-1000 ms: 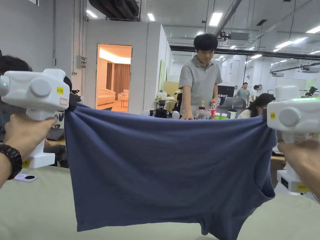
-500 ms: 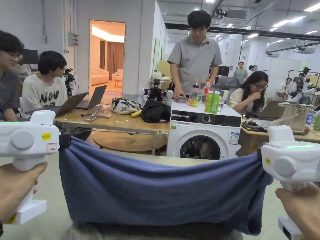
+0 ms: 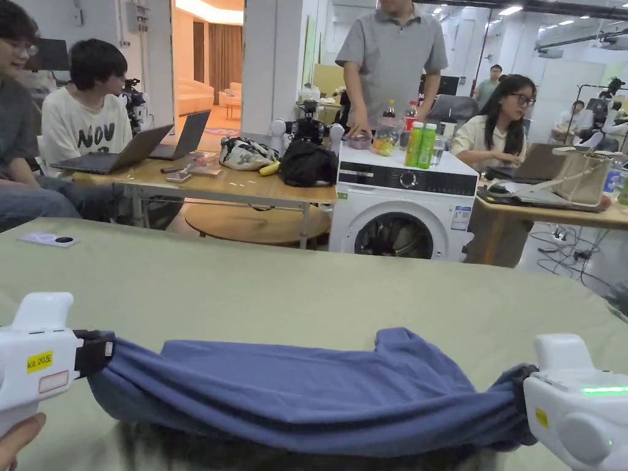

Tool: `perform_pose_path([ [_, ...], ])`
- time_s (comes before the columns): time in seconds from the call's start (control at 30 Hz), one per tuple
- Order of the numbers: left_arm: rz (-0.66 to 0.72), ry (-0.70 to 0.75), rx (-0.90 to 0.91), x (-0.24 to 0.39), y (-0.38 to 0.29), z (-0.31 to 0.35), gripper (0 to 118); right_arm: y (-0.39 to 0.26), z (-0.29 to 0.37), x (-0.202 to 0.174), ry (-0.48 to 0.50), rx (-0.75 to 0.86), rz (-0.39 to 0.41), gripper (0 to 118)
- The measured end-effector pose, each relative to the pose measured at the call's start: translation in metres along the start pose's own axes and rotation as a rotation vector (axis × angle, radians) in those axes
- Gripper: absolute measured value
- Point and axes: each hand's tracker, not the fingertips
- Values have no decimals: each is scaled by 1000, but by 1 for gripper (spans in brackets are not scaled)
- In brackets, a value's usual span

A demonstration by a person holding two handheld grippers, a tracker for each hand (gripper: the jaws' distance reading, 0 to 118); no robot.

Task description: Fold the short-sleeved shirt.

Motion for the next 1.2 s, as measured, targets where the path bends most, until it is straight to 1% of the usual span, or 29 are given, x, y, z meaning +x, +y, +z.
perform_pose_path([
  [0.03,17,0,-11,-2,-9,2,0,-9,1,-1,2,-26,22,0],
  [0.13,36,-1,-56,-7,-35,2,0,-36,3,-4,-2,-85,39,0],
  [0.17,40,2,-86,-9,-44,1,0,-45,1,-5,3,-115,73,0],
  [0.2,42,8,-109,-11,-51,-1,0,-52,0,-6,-5,-135,81,0],
  [0.3,6,21,-186,-13,-72,-7,0,-74,-5,-5,17,-197,87,0],
  [0.4,-2,25,-256,-17,-88,-15,0,-95,-16,-3,26,-284,123,0],
  [0.5,-3,11,-332,-19,-103,-26,0,-113,-29,0,37,-342,106,0],
  [0.57,-28,24,-396,-17,-114,-35,0,-124,-36,0,44,-378,103,0],
  [0.67,-29,29,-482,-17,-129,-49,0,-137,-44,0,56,-405,88,0],
  [0.73,5,31,-433,-18,-129,-45,0,-141,-46,1,61,-409,73,0],
  [0.8,46,29,-448,-21,-123,-45,0,-140,-43,-1,53,-402,70,1],
  [0.83,49,29,-451,-23,-122,-44,0,-137,-42,-1,51,-404,72,3],
  [0.87,54,30,-457,-22,-118,-44,1,-132,-40,-2,47,-409,74,8],
  [0.93,45,54,-450,-15,-109,-42,16,-121,-34,-3,35,-404,72,36],
  [0.97,15,86,-419,-10,-105,-38,25,-113,-29,-3,25,-373,60,47],
  [1.0,-1,88,-391,-6,-99,-36,34,-107,-26,-2,24,-338,40,55],
  [1.13,21,61,-280,7,-84,-33,35,-87,-22,-9,27,-276,-8,55],
  [1.2,-5,55,-204,17,-79,-30,35,-81,-21,-14,25,-245,-29,55],
])
